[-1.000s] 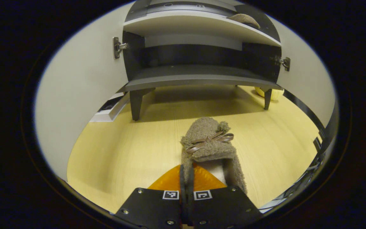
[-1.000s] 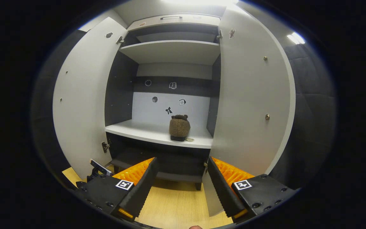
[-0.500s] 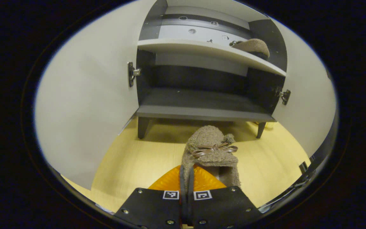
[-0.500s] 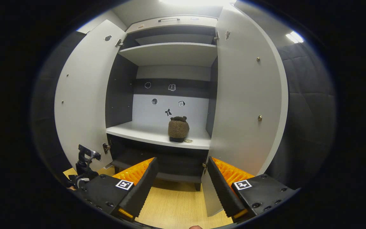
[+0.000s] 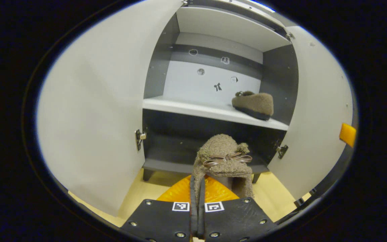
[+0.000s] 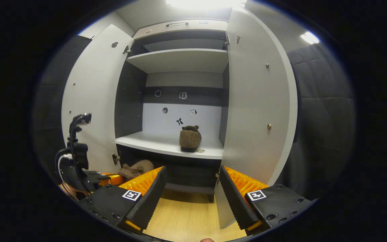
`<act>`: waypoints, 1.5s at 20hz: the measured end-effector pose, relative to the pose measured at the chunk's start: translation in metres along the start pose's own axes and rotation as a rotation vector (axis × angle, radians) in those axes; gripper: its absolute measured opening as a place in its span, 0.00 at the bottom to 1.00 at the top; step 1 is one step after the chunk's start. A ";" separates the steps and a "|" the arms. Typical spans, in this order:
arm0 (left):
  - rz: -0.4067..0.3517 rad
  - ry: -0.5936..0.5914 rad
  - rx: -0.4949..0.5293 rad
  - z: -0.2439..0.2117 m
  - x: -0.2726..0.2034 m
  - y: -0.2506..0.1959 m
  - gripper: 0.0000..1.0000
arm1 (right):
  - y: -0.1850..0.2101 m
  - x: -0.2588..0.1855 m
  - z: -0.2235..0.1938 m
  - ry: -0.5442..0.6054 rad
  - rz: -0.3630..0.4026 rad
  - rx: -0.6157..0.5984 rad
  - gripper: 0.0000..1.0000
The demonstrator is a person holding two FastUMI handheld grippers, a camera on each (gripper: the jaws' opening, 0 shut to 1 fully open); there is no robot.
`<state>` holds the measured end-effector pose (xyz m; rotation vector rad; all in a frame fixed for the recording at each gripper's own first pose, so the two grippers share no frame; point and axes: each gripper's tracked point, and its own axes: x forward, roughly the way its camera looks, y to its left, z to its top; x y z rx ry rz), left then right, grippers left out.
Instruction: Grab one shoe with the right hand and put it into the shoe cabinet, grab the other shoe with the left hand and put it into the shoe cabinet; then close the right door with the right hand and the left door with the left hand.
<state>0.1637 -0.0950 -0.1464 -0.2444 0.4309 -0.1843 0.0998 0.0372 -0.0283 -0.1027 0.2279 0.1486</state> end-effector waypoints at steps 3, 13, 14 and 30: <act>-0.010 -0.062 -0.010 0.043 0.011 -0.009 0.02 | -0.001 -0.005 -0.003 0.005 -0.001 0.020 0.97; -0.018 -0.200 -0.015 0.150 0.067 -0.017 0.01 | -0.001 -0.010 -0.010 0.028 -0.015 0.074 0.97; -0.017 -0.210 -0.024 0.161 0.073 -0.015 0.01 | -0.001 -0.011 -0.010 0.027 -0.018 0.077 0.97; 0.048 -0.150 -0.006 0.201 0.203 -0.015 0.02 | 0.010 -0.008 -0.025 0.068 -0.058 0.083 0.99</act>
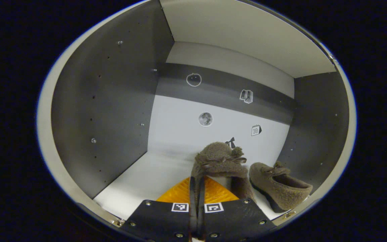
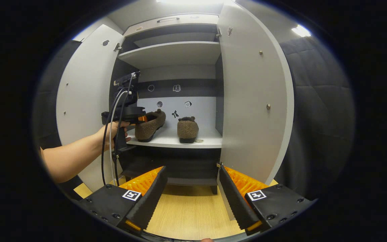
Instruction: Grab one shoe with the right hand and put it into the shoe cabinet, grab the other shoe with the left hand and put it into the shoe cabinet; then close the right door with the right hand and the left door with the left hand.
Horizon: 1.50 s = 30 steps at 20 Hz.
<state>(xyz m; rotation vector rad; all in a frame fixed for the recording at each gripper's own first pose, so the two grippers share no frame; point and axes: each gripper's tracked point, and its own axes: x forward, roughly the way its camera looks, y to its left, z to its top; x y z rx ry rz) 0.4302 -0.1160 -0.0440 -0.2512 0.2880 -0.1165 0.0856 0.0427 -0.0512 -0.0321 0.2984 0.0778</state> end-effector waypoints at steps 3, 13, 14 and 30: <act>-0.026 -0.018 0.014 0.009 -0.017 -0.014 0.19 | -0.003 -0.004 0.001 -0.008 -0.008 0.000 0.97; -0.067 -0.156 0.093 0.048 -0.142 -0.031 0.97 | -0.031 -0.031 0.019 -0.075 0.018 0.024 0.97; -0.070 -0.161 0.107 0.047 -0.158 -0.033 0.97 | -0.034 -0.034 0.021 -0.081 0.023 0.028 0.97; -0.039 -0.169 0.159 -0.007 -0.354 -0.016 0.89 | -0.124 -0.070 0.055 -0.167 0.012 0.036 0.97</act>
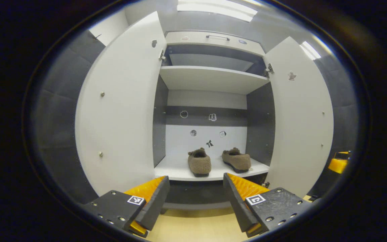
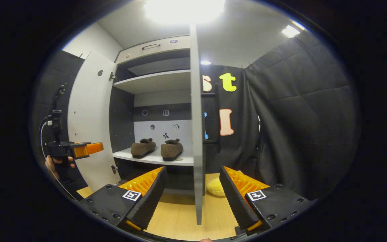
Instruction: Grab one shoe with the right hand and put it into the shoe cabinet, grab the other shoe with the left hand and put it into the shoe cabinet; then close the right door with the right hand and the left door with the left hand.
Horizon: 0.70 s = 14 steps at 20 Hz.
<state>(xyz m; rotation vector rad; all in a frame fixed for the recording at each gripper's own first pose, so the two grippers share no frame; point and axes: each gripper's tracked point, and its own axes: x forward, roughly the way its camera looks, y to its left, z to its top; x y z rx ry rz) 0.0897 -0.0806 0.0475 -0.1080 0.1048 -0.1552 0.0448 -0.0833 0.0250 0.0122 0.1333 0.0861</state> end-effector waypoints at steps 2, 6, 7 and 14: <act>-0.004 -0.005 0.002 -0.002 -0.014 0.004 0.97 | -0.025 -0.001 0.009 -0.012 -0.054 0.015 0.98; -0.014 -0.010 -0.034 -0.005 -0.038 0.011 0.93 | -0.080 0.001 0.028 -0.045 -0.198 0.004 0.98; -0.014 -0.006 -0.042 -0.006 -0.040 0.014 0.93 | -0.092 0.002 0.031 -0.049 -0.235 0.003 0.98; 0.025 -0.003 0.002 0.000 -0.070 0.049 0.96 | -0.116 0.040 0.057 -0.067 -0.356 0.071 0.97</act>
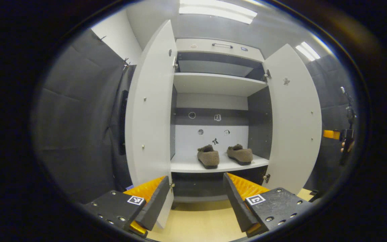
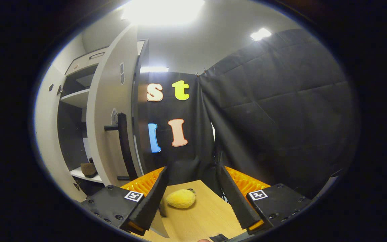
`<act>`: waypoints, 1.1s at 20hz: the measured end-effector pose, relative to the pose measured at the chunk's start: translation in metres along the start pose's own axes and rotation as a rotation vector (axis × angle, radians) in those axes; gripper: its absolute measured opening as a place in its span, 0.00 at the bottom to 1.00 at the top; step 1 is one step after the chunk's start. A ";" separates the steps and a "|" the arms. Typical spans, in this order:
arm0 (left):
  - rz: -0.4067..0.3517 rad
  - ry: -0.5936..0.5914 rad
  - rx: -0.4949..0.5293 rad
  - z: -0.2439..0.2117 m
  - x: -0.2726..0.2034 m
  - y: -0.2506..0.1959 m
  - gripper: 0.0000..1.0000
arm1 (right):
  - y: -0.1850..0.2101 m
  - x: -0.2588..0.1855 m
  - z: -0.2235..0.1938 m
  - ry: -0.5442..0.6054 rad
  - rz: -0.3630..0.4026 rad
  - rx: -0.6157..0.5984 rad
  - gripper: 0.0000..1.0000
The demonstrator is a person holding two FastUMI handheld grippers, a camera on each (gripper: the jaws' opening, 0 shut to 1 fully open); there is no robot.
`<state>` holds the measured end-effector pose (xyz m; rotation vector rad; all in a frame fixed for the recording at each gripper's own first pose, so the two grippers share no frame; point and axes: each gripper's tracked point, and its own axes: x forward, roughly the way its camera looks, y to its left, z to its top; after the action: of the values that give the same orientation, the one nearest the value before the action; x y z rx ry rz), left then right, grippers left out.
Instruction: Grab one shoe with the right hand and put it into the shoe cabinet, grab the other shoe with the left hand and put it into the shoe cabinet; then close the right door with the right hand and the left door with the left hand.
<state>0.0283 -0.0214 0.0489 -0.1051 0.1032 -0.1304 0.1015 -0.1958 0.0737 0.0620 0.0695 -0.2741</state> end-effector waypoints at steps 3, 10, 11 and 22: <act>0.025 -0.006 -0.009 0.005 -0.010 0.022 0.97 | 0.010 0.005 0.001 -0.011 -0.001 -0.002 0.98; 0.084 -0.024 -0.020 0.013 -0.019 0.076 0.97 | 0.029 0.008 0.006 -0.023 -0.048 -0.087 0.96; 0.085 -0.024 -0.022 0.013 -0.020 0.081 0.97 | 0.029 0.007 0.007 -0.026 -0.055 -0.099 0.96; 0.124 -0.039 -0.053 0.011 -0.023 0.136 0.97 | 0.059 -0.008 0.004 -0.020 -0.043 -0.108 0.96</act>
<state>0.0241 0.1165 0.0468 -0.1541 0.0737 -0.0017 0.1096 -0.1374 0.0818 -0.0495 0.0654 -0.3135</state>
